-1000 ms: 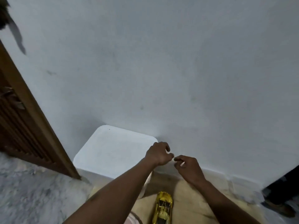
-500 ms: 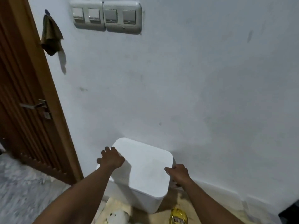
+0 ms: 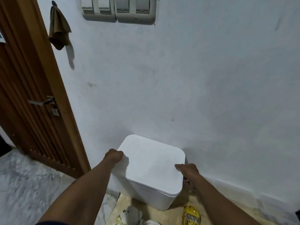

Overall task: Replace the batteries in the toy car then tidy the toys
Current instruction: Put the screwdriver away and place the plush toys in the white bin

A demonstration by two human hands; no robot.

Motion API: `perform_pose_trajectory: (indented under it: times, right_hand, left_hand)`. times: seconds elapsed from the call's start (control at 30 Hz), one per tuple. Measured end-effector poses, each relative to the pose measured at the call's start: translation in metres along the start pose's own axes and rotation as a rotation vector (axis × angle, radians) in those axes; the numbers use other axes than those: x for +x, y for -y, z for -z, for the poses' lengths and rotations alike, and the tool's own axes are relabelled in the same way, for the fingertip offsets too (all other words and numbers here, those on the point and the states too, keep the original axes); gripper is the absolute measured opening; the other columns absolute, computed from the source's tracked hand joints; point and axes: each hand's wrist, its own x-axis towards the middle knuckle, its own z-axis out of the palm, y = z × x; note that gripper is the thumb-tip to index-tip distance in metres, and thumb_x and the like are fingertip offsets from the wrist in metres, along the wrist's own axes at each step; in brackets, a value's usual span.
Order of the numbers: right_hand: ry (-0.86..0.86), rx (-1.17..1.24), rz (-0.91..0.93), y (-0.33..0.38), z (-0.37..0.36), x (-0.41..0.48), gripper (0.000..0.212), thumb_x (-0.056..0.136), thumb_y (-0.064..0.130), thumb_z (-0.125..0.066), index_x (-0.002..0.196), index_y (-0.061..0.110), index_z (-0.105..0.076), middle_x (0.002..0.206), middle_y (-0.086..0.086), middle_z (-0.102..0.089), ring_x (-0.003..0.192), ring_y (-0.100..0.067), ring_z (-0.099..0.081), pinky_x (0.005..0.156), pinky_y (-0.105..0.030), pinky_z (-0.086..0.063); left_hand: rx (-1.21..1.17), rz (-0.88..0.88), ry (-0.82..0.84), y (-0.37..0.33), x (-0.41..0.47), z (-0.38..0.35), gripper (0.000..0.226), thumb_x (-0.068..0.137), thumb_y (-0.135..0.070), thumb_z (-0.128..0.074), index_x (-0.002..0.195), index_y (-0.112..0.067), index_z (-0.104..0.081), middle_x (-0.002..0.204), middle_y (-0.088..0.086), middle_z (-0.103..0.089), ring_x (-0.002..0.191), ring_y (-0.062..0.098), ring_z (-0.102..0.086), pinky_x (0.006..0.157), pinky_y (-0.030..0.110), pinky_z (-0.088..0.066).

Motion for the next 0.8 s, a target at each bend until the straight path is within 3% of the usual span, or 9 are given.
perform_pose_trajectory:
  times: [0.07,0.17,0.3,0.4,0.63,0.8]
  right_hand:
    - [-0.022,-0.025,0.003,0.002,0.0,0.001,0.043,0.083,0.028,-0.076,0.113,0.001,-0.06,0.106,-0.016,-0.068,0.086,-0.03,-0.068,0.058,-0.032,-0.056]
    - [-0.073,-0.09,0.027,0.003,-0.001,0.002,0.041,0.083,0.027,-0.077,0.109,-0.001,-0.061,0.101,-0.016,-0.068,0.085,-0.032,-0.068,0.074,-0.043,-0.061]
    - [-0.105,-0.122,0.082,0.001,-0.002,-0.003,0.038,0.083,0.027,-0.077,0.109,0.002,-0.063,0.102,-0.013,-0.068,0.086,-0.029,-0.066,0.059,-0.031,-0.055]
    - [-0.132,-0.118,0.134,0.001,0.0,-0.007,0.023,0.084,0.028,-0.076,0.089,0.013,-0.059,0.092,-0.006,-0.065,0.083,-0.026,-0.066,0.069,-0.04,-0.06]
    - [-0.175,-0.166,0.183,0.009,0.002,-0.011,0.023,0.084,0.027,-0.075,0.093,0.01,-0.063,0.089,-0.007,-0.066,0.082,-0.028,-0.067,0.066,-0.04,-0.062]
    - [-0.219,-0.171,0.226,0.014,-0.002,-0.012,0.02,0.081,0.028,-0.074,0.077,0.014,-0.06,0.082,-0.005,-0.067,0.077,-0.028,-0.068,0.07,-0.042,-0.061]
  left_hand:
    - [-0.044,0.004,0.0,-0.001,0.004,0.001,0.045,0.094,-0.027,-0.054,0.129,0.002,-0.052,0.128,0.02,-0.057,0.114,0.037,-0.056,0.092,0.037,-0.048]
    - [-0.113,0.007,0.02,0.0,0.008,0.0,0.04,0.094,-0.022,-0.05,0.127,0.002,-0.054,0.127,0.021,-0.058,0.112,0.037,-0.057,0.094,0.039,-0.049]
    - [-0.151,0.004,-0.003,0.003,0.01,-0.003,0.039,0.094,-0.018,-0.048,0.126,0.003,-0.052,0.126,0.021,-0.057,0.112,0.037,-0.056,0.09,0.037,-0.046]
    - [-0.158,-0.002,-0.033,0.003,0.01,-0.001,0.036,0.092,-0.017,-0.049,0.122,0.002,-0.054,0.122,0.02,-0.058,0.108,0.037,-0.057,0.086,0.036,-0.047]
    - [-0.132,-0.003,-0.085,0.001,0.014,0.006,0.039,0.089,-0.02,-0.055,0.121,0.002,-0.057,0.122,0.02,-0.06,0.107,0.038,-0.058,0.089,0.039,-0.051]
    - [-0.099,-0.074,-0.202,0.002,0.012,0.011,0.036,0.091,-0.028,-0.056,0.115,-0.003,-0.065,0.117,0.018,-0.065,0.105,0.038,-0.061,0.089,0.039,-0.051]
